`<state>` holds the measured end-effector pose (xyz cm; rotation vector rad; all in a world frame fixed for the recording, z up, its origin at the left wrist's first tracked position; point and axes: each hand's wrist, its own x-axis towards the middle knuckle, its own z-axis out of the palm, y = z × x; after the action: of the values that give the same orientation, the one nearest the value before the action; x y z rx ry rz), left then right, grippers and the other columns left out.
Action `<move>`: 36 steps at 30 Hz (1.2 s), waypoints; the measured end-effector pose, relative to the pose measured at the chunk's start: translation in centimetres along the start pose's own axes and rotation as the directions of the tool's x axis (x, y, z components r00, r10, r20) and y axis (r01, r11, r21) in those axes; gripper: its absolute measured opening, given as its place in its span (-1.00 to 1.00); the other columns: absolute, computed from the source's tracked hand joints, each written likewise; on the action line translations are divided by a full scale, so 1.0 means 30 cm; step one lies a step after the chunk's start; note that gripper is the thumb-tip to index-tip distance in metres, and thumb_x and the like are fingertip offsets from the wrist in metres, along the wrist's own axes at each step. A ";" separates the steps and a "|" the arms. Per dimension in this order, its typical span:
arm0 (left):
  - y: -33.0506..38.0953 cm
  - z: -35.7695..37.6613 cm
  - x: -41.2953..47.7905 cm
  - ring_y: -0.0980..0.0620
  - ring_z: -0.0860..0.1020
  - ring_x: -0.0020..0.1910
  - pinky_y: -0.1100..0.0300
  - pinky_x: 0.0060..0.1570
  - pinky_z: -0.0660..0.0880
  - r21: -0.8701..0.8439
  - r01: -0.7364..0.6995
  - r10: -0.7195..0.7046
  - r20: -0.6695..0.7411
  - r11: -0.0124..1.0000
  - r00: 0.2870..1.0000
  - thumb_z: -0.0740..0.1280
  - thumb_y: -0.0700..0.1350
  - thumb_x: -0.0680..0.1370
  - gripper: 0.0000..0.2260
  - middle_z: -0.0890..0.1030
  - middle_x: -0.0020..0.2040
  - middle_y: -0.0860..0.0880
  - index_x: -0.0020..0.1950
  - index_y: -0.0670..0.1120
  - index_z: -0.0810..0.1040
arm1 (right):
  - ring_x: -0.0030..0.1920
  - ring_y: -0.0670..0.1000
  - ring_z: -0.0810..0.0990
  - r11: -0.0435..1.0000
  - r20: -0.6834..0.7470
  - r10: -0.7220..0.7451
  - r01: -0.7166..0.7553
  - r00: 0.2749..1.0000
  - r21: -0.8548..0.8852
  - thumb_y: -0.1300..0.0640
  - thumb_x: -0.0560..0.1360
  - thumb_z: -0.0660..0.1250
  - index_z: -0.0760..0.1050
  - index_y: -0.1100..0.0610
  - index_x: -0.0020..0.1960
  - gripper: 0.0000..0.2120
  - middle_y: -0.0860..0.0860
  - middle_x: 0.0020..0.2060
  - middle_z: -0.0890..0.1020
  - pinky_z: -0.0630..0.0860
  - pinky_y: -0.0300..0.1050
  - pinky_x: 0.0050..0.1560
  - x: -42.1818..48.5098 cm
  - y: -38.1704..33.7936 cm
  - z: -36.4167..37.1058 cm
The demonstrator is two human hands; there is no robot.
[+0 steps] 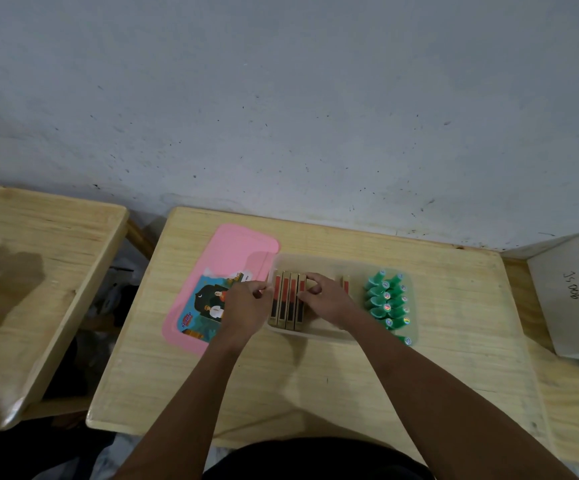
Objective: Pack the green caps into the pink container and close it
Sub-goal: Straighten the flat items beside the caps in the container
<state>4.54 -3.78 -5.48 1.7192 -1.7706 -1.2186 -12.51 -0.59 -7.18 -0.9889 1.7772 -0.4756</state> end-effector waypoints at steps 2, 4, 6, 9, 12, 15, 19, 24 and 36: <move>-0.002 0.000 0.002 0.02 0.62 -0.15 0.18 -0.07 0.58 0.001 0.005 -0.005 0.000 1.000 1.000 0.30 -0.14 0.56 -0.75 0.67 -0.05 -0.11 0.20 -0.20 0.58 | 0.02 -0.01 0.63 1.000 0.007 0.002 -0.002 1.000 0.000 0.08 0.57 0.33 0.31 0.03 0.48 -0.50 0.05 0.07 0.64 0.54 -0.18 -0.03 0.000 0.002 -0.001; -0.002 0.001 0.004 0.02 0.62 -0.14 0.19 -0.07 0.57 0.007 0.011 -0.011 -0.003 1.000 1.000 0.30 -0.14 0.56 -0.74 0.67 -0.03 -0.12 0.21 -0.19 0.57 | 0.10 0.04 0.63 1.000 0.014 0.004 -0.004 1.000 0.007 0.09 0.57 0.32 0.34 0.02 0.47 -0.52 0.10 0.12 0.65 0.55 -0.05 0.14 -0.002 0.004 0.000; -0.002 0.002 0.006 0.05 0.61 -0.15 0.28 -0.13 0.52 0.023 0.005 -0.004 -0.004 1.000 1.000 0.30 -0.14 0.56 -0.75 0.67 -0.01 -0.12 0.20 -0.19 0.58 | 0.22 0.07 0.57 1.000 0.007 -0.010 0.010 1.000 -0.026 0.06 0.60 0.29 0.32 0.04 0.49 -0.53 0.12 0.24 0.60 0.46 -0.09 0.23 -0.005 0.004 0.004; -0.005 0.003 0.006 0.09 0.59 -0.20 0.40 -0.23 0.44 0.044 -0.006 0.007 -0.004 0.999 1.000 0.30 -0.14 0.56 -0.76 0.68 -0.03 -0.11 0.19 -0.18 0.59 | 0.35 0.09 0.47 0.995 -0.022 -0.007 0.005 1.000 -0.099 -0.02 0.62 0.23 0.19 0.04 0.54 -0.46 0.12 0.38 0.48 0.36 -0.09 0.28 -0.008 0.005 0.021; -0.009 0.003 0.009 0.06 0.61 -0.20 0.32 -0.19 0.48 0.048 -0.005 0.005 -0.009 0.999 1.000 0.31 -0.12 0.56 -0.76 0.68 -0.09 -0.09 0.17 -0.18 0.60 | 0.41 0.08 0.41 0.999 -0.060 0.006 -0.008 0.998 -0.031 -0.02 0.63 0.22 0.18 0.05 0.55 -0.47 0.11 0.42 0.44 0.31 -0.11 0.35 -0.014 0.010 0.040; -0.010 0.004 0.011 0.08 0.59 -0.23 0.34 -0.21 0.46 0.050 -0.002 0.002 -0.004 0.999 1.000 0.31 -0.12 0.56 -0.76 0.67 -0.13 -0.08 0.17 -0.17 0.61 | 0.43 0.08 0.38 1.000 -0.086 -0.004 0.003 0.996 -0.006 -0.01 0.63 0.22 0.19 0.08 0.55 -0.47 0.12 0.42 0.43 0.29 -0.13 0.37 -0.014 0.012 0.046; -0.007 0.006 0.012 0.12 0.57 -0.29 0.37 -0.26 0.45 0.051 -0.012 0.012 0.007 0.999 1.000 0.31 -0.13 0.56 -0.77 0.66 -0.17 -0.06 0.15 -0.17 0.61 | 0.42 0.06 0.40 1.000 -0.087 -0.002 0.004 0.996 0.028 0.02 0.63 0.21 0.17 0.09 0.55 -0.47 0.11 0.41 0.45 0.30 -0.15 0.35 -0.011 0.013 0.046; -0.005 0.004 0.008 0.15 0.56 -0.30 0.43 -0.30 0.40 0.067 -0.021 0.021 0.005 0.998 1.000 0.30 -0.13 0.56 -0.78 0.65 -0.16 -0.04 0.15 -0.17 0.62 | 0.38 0.06 0.45 1.000 -0.122 0.008 -0.005 0.993 0.027 0.01 0.63 0.21 0.18 0.06 0.54 -0.48 0.12 0.38 0.49 0.36 -0.14 0.31 -0.001 0.013 0.057; -0.005 0.004 0.009 0.25 0.49 -0.31 0.48 -0.34 0.32 0.079 -0.056 0.055 0.016 0.995 0.998 0.28 -0.13 0.57 -0.76 0.63 -0.14 -0.03 0.17 -0.19 0.60 | 0.14 0.15 0.55 0.864 -0.425 0.057 -0.257 0.904 -0.432 0.06 0.56 0.20 0.40 0.13 0.33 -0.64 0.14 0.23 0.42 0.49 -0.02 0.02 -0.039 0.050 -0.050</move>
<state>4.50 -3.98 -5.76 1.6969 -1.8850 -1.1540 -14.29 1.04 -6.92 -1.1201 2.4061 -0.1248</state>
